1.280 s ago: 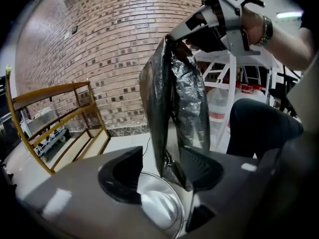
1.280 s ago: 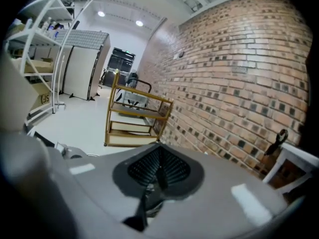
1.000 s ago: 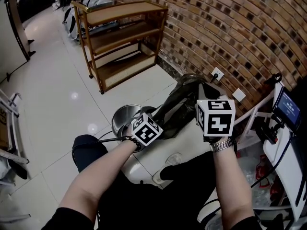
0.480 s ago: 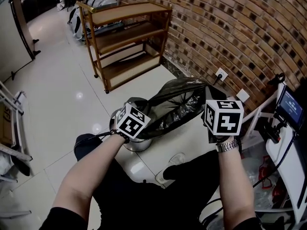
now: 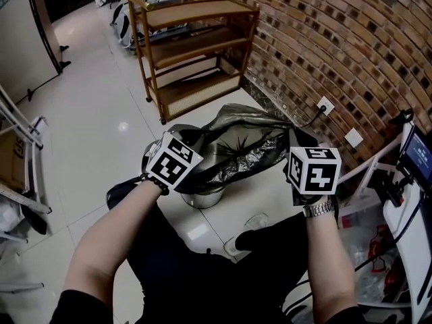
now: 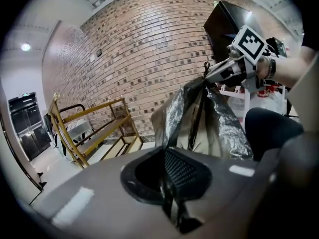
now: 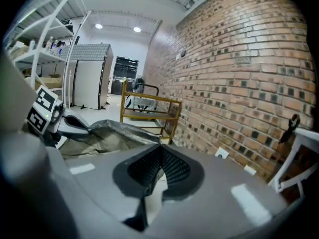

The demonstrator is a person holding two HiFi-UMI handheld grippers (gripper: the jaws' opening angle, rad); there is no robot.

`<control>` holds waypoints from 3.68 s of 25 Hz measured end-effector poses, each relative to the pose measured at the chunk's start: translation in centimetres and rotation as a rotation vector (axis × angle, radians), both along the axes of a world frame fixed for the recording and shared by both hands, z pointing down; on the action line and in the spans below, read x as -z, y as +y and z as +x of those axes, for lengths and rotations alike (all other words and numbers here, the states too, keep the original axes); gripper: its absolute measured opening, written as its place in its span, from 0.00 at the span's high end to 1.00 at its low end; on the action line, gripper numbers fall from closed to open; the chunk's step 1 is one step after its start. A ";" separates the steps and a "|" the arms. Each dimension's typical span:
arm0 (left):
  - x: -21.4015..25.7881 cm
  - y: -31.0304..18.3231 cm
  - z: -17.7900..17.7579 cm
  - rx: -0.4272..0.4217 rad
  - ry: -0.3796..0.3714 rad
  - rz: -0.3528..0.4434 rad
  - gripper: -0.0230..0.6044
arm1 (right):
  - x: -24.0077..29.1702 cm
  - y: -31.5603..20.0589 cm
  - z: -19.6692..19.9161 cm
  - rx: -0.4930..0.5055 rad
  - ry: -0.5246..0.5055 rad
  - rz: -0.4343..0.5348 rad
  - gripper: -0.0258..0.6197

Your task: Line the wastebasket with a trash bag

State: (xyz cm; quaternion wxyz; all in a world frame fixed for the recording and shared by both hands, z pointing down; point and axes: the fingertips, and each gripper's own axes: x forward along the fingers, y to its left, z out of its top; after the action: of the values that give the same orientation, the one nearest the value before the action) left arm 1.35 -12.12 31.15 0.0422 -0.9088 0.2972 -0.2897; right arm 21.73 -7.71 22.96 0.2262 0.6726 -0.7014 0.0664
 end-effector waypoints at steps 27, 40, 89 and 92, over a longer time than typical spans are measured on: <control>-2.3 1.0 -5.1 0.040 -0.081 -0.120 0.96 | -6.1 0.4 -5.3 0.133 -0.022 -0.118 0.95; -4.8 -1.1 -5.9 0.077 -0.093 -0.243 0.96 | -8.5 -0.6 -6.2 0.153 0.003 -0.209 0.95; -16.5 -12.7 -4.1 0.002 -0.345 -0.209 0.96 | -22.0 -8.7 -3.7 0.071 -0.095 -0.485 0.95; -16.9 -12.9 -4.2 0.000 -0.347 -0.214 0.96 | -22.6 -9.1 -3.5 0.063 -0.099 -0.497 0.95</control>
State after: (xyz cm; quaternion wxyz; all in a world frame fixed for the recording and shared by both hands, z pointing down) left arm -2.80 -25.03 48.09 -0.0042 -0.8445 0.2530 -0.4720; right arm 18.23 -16.76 45.58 0.3518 0.5701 -0.6945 0.2625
